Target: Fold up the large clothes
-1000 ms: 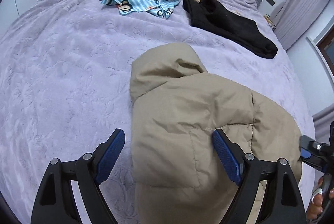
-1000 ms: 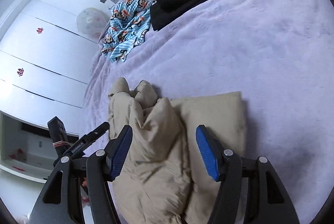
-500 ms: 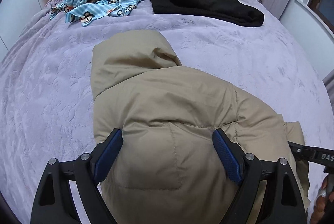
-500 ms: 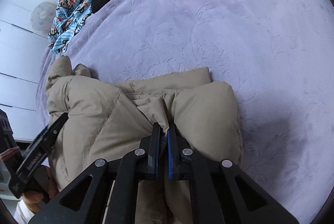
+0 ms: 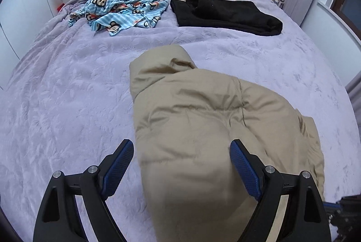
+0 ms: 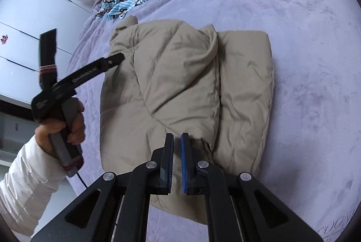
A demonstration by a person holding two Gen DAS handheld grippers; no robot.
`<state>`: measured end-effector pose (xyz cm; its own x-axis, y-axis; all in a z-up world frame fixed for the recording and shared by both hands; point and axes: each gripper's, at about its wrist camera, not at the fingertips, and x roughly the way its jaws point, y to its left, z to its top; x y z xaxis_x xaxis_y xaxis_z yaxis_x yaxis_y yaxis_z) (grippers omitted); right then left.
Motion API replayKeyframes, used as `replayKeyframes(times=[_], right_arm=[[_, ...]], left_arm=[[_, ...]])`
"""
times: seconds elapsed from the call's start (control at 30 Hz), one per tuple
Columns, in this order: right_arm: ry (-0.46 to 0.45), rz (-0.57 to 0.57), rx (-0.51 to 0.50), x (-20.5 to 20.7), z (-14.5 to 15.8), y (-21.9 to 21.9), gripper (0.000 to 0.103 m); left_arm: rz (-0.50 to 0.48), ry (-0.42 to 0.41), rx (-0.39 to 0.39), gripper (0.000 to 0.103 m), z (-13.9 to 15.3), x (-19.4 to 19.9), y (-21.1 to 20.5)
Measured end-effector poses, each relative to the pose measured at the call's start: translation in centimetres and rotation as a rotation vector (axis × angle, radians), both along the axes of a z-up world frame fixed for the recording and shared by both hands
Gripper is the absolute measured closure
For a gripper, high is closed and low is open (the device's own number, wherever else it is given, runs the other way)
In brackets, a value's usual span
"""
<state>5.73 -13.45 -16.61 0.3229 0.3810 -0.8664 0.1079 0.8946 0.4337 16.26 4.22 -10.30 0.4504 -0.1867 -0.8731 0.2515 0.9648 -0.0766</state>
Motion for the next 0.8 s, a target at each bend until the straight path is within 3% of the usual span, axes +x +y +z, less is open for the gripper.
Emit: replayKeyframes(times=[0.27,0.6,0.8], right_arm=[[0.119,-0.047,0.011,-3.0,-3.0,-0.8,0.098],[0.121,-0.062,-0.047,-5.4,0.3,-0.9,0.094],[0.12,-0.109,-0.04,-6.8,1.7,-0.6,0.094]], left_arm=[[0.037,0.162,0.018,0.015,-2.8,-7.7,2.1],[0.055,0.238,0.003,0.016,-0.8,-10.8,3.0],[0.025,0.228,0.003,0.016,1.1,-12.2,3.1]])
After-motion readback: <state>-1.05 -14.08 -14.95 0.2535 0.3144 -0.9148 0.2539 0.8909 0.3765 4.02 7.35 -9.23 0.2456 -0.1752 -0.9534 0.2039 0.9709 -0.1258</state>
